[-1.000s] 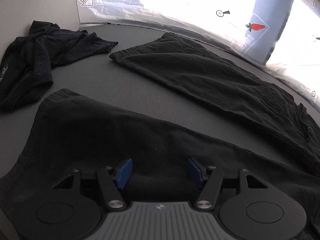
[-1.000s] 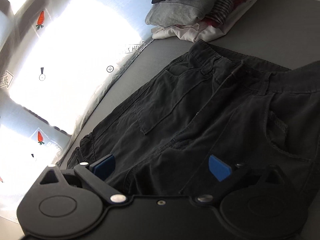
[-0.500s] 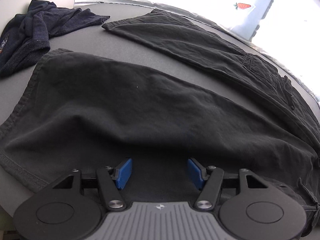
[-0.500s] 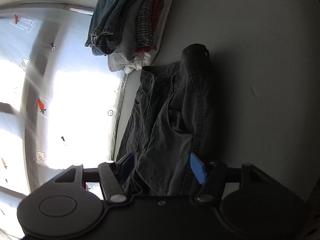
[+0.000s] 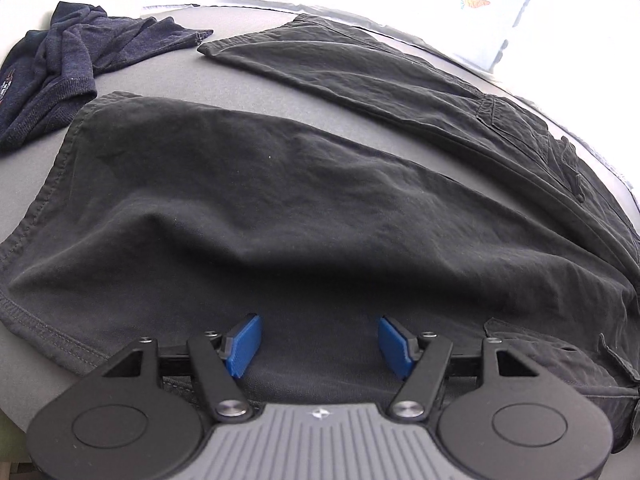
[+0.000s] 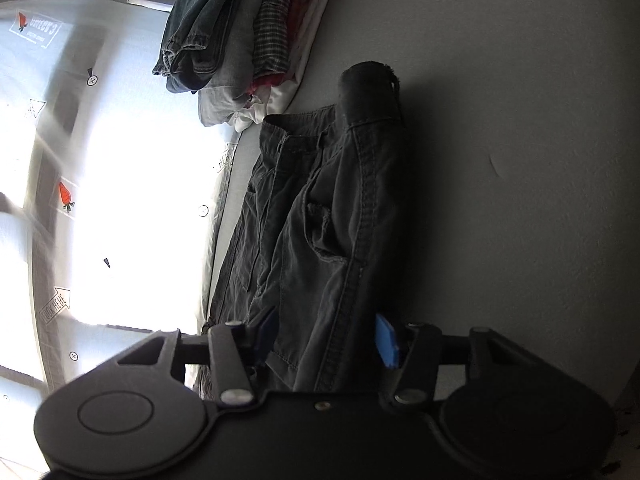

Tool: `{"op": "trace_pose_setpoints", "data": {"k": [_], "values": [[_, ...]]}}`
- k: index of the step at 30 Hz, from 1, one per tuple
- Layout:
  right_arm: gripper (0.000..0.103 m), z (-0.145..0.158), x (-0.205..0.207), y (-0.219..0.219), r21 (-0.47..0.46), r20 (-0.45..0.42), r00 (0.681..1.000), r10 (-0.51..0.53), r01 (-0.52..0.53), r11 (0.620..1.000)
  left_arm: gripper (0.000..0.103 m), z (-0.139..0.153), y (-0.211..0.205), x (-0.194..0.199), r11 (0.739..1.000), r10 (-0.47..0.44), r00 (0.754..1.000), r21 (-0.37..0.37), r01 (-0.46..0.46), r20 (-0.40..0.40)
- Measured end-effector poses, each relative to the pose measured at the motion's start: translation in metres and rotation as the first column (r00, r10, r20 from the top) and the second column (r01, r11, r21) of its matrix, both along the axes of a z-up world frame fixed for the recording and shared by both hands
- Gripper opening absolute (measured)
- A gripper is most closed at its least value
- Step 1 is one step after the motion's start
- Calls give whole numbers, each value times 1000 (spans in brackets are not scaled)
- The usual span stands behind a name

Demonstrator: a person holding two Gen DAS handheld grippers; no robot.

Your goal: Fold clothes

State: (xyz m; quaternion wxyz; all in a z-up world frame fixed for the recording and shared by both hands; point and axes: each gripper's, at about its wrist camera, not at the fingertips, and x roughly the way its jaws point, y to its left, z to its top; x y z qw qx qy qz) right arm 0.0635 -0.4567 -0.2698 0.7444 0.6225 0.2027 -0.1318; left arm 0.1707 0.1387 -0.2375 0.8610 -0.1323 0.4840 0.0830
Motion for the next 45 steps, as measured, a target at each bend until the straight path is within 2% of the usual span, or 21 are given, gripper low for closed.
{"op": "trace_pose_setpoints", "data": {"k": [2,4,6,7,12,13,14,15,18,22,26,28,31,33,35,36,38,40,41,42,45], "values": [[47,-2,-4,-2,38,41,999,-30,28,999,71,0,-1,0,1000,-9,1000,-1,9,2],[41,-7,-7,-3,46,-7,999,-50,50,998,74,-1,-2,0,1000,-18,1000,0,18,3],[32,-2,-3,1,-49,-84,996,-18,14,999,76,-1,-4,1,1000,-29,1000,8,29,0],[32,0,-1,3,-89,-118,993,-6,-5,996,76,-1,-4,2,999,-34,999,13,34,-2],[29,-8,-1,-6,30,-24,999,-48,49,998,82,-3,-13,3,995,-85,996,59,85,-17],[27,-10,-1,-8,40,-29,998,-53,54,998,84,-3,-15,4,994,-91,996,66,92,-20],[20,-11,1,-8,33,-59,997,-50,52,998,85,-3,-16,4,992,-98,995,73,100,-23],[18,-12,1,-8,28,-87,995,-49,51,998,85,-4,-16,4,992,-102,994,77,103,-25],[17,-20,-6,-7,85,-75,993,-88,94,992,84,-3,-15,3,992,-101,995,73,103,-22],[17,-21,-6,-8,96,-81,992,-101,108,989,78,5,-3,-2,998,-54,999,27,54,-7],[17,-20,-7,-10,99,-93,991,-99,108,989,78,15,19,-14,999,45,999,-11,-45,16],[16,-19,-5,-10,93,-99,990,-99,108,990,78,21,37,-22,992,119,992,-56,-117,33],[16,-16,-5,-12,77,-111,990,-92,101,992,77,30,67,-34,962,242,969,-145,-232,56],[16,-14,-3,-14,59,-122,989,-83,90,994,68,31,90,-44,925,334,941,-211,-315,60],[15,-12,-3,-15,45,-126,989,-79,85,995,53,31,109,-53,886,402,914,-275,-374,54],[15,-12,-3,-15,41,-126,989,-79,85,996,49,31,117,-57,862,435,899,-313,-398,55],[15,-13,-5,-16,50,-122,988,-90,97,994,25,28,131,-66,811,495,867,-388,-438,54],[15,-13,-5,-16,54,-123,988,-97,104,993,14,23,143,-76,753,554,832,-449,-481,38],[15,-13,-5,-16,54,-125,987,-98,106,993,14,22,148,-80,729,580,814,-465,-503,28],[15,-13,-5,-16,53,-128,987,-100,107,993,14,21,151,-83,721,594,804,-457,-521,21],[15,-13,-4,-15,54,-134,985,-107,115,992,15,23,156,-85,753,595,803,-365,-548,22]]}}
